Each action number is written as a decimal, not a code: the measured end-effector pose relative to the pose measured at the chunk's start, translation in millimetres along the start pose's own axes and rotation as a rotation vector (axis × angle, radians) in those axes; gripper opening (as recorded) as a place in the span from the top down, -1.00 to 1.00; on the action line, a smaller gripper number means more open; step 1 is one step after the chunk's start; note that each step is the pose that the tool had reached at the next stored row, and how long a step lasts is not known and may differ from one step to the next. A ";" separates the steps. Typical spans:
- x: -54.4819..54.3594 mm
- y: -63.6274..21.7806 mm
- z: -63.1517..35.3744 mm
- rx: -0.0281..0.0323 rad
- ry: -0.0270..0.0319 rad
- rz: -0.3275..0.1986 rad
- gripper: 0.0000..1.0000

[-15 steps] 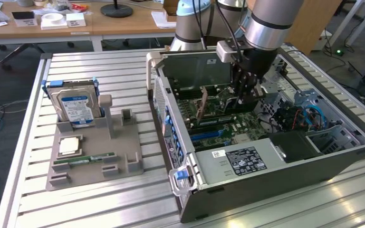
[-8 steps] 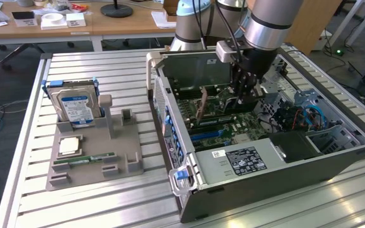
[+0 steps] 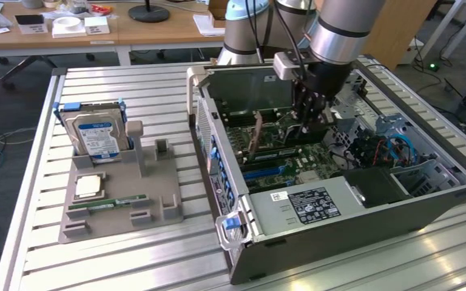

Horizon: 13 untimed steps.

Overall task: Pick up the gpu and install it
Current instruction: 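Insert the gpu into the slot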

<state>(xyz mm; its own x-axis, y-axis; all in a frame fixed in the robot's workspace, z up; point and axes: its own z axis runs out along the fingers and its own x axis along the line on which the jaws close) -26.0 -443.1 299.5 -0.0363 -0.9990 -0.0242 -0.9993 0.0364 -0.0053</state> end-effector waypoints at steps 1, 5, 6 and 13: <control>0.0 0.5 0.0 0.0001 0.0000 0.000 0.47; 0.1 2.6 0.1 0.0002 0.0000 0.000 0.47; 0.1 3.0 0.1 0.0001 0.0000 0.000 0.47; 0.2 6.5 0.2 0.0003 -0.0001 0.000 0.47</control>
<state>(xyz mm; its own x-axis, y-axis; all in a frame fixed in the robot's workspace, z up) -32.5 -443.0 299.3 -0.0363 -0.9990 -0.0243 -0.9993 0.0365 -0.0057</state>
